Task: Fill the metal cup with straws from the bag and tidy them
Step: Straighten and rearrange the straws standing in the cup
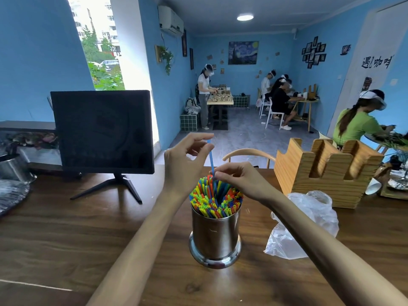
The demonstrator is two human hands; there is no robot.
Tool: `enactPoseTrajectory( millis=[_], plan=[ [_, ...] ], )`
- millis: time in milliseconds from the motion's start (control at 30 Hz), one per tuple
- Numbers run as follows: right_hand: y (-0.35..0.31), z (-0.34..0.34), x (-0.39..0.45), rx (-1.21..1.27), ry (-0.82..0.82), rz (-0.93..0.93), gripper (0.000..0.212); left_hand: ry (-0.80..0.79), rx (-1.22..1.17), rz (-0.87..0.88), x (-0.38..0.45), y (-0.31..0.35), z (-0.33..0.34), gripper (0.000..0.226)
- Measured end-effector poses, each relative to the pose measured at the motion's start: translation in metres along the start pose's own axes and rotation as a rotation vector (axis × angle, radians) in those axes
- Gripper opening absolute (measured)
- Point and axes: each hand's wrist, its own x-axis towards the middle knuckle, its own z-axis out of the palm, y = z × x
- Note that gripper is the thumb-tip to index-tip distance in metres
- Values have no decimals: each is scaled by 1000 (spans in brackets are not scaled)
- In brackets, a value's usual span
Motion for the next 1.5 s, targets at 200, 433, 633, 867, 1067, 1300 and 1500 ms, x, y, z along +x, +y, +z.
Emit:
enactPoseTrajectory(
  millis=[200,433,633,867,1067,1300,1500],
  plan=[
    [-5,-10,1,148,27,-26,12,269,-202,-38,15,13,-17,17],
    [-16,-58,17,631,269,69,18,-64,-267,-489,9,-14,-32,19],
    [-37,-55,27,394,334,-88,8,-382,125,-381,-16,-34,-14,12],
    [-12,-11,6,-134,238,-164,56,-451,214,-654,-20,-65,-9,21],
    [15,3,-4,-478,174,-178,12,-492,199,-702,-17,-67,0,16],
    [14,-9,-11,-241,223,-53,41,-450,259,-753,-5,-62,-5,19],
    [11,-11,-15,-186,234,-36,44,-399,142,-691,6,-51,-9,11]
  ],
)
